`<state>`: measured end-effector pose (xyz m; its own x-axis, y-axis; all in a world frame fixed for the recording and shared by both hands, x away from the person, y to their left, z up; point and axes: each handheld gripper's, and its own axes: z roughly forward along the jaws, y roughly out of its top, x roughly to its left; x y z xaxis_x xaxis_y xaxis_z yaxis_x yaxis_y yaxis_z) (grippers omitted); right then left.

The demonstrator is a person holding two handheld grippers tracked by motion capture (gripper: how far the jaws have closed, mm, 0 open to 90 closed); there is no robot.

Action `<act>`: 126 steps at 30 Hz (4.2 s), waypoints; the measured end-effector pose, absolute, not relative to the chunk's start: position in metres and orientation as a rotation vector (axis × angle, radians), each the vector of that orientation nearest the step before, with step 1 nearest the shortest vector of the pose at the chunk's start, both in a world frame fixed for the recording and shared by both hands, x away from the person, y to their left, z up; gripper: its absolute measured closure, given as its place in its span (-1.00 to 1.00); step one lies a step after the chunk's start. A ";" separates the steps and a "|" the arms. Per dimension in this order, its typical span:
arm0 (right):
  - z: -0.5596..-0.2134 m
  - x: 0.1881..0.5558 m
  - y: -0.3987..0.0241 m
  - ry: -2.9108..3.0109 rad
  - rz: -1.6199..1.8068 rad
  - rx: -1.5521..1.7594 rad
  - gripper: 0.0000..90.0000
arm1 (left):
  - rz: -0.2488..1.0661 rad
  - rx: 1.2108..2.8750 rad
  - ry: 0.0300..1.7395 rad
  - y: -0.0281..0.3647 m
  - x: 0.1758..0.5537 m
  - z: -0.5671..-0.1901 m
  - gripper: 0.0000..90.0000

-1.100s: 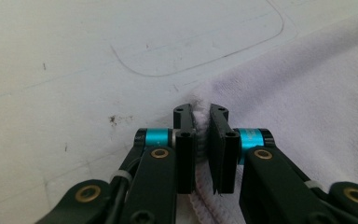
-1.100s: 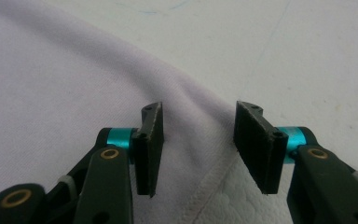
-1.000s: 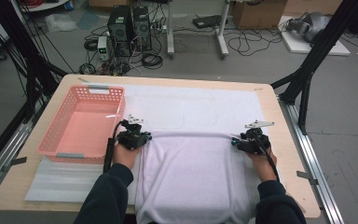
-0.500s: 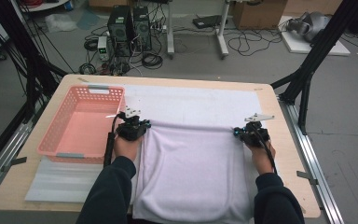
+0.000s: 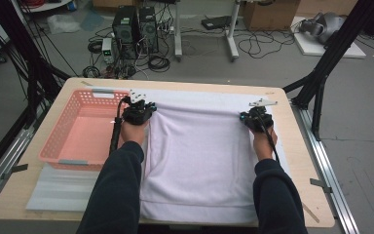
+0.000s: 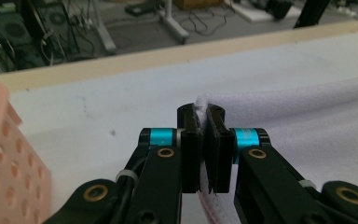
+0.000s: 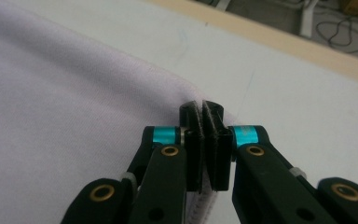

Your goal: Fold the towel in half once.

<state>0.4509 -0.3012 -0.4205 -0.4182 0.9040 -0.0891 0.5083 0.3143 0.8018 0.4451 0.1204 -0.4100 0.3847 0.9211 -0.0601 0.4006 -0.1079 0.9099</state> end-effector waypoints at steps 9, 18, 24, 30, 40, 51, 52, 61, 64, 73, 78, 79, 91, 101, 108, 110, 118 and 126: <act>-0.410 0.451 -0.287 2.008 1.011 1.290 0.11 | 0.554 1.646 1.161 0.111 0.436 -0.403 0.02; -0.404 0.423 -0.300 2.068 1.044 1.271 -0.07 | 0.469 1.691 1.030 0.098 0.409 -0.390 -0.10; -0.405 0.390 -0.311 2.107 1.038 1.238 -0.20 | 0.425 1.736 0.987 0.097 0.384 -0.397 -0.15; -0.412 0.353 -0.316 2.138 1.044 1.223 -0.40 | 0.415 1.748 0.938 0.101 0.349 -0.401 -0.08; -0.428 0.285 -0.316 2.169 1.062 1.209 -0.37 | 0.403 1.761 0.950 0.121 0.289 -0.419 0.06; -0.430 0.227 -0.322 2.199 1.053 1.189 0.12 | 0.394 1.816 0.932 0.138 0.232 -0.432 0.11; -0.430 0.222 -0.323 2.204 1.054 1.186 0.15 | 0.400 1.820 0.934 0.140 0.227 -0.433 0.11; -0.438 0.194 -0.321 2.269 1.040 1.186 0.25 | 0.386 1.829 0.969 0.152 0.201 -0.443 0.12; -0.439 0.191 -0.319 2.287 1.034 1.179 0.29 | 0.388 1.851 0.987 0.156 0.195 -0.444 0.14; -0.441 0.185 -0.313 2.340 0.994 1.130 0.43 | 0.363 1.910 0.991 0.154 0.186 -0.452 0.31; -0.441 0.186 -0.312 2.355 0.973 1.107 0.74 | 0.401 1.975 0.964 0.145 0.185 -0.456 0.80; -0.442 0.186 -0.311 2.362 0.976 1.102 0.82 | 0.408 1.980 0.963 0.144 0.184 -0.455 0.84; -0.428 0.177 -0.320 2.344 1.050 1.092 0.96 | 0.349 1.858 0.951 0.152 0.171 -0.436 0.94; -0.410 0.152 -0.325 2.362 1.094 1.037 0.96 | 0.292 1.825 0.941 0.164 0.145 -0.427 0.94; -0.418 0.142 -0.330 2.393 1.046 1.068 0.61 | 0.318 1.905 0.945 0.158 0.137 -0.435 0.60; -0.420 0.145 -0.336 2.340 1.092 1.119 0.42 | 0.342 1.871 0.966 0.161 0.141 -0.433 0.39; -0.421 0.164 -0.346 2.163 1.110 1.248 0.48 | 0.346 1.789 0.971 0.166 0.172 -0.429 0.26; -0.417 0.179 -0.345 2.137 1.110 1.232 0.44 | 0.383 1.804 0.990 0.153 0.207 -0.429 0.34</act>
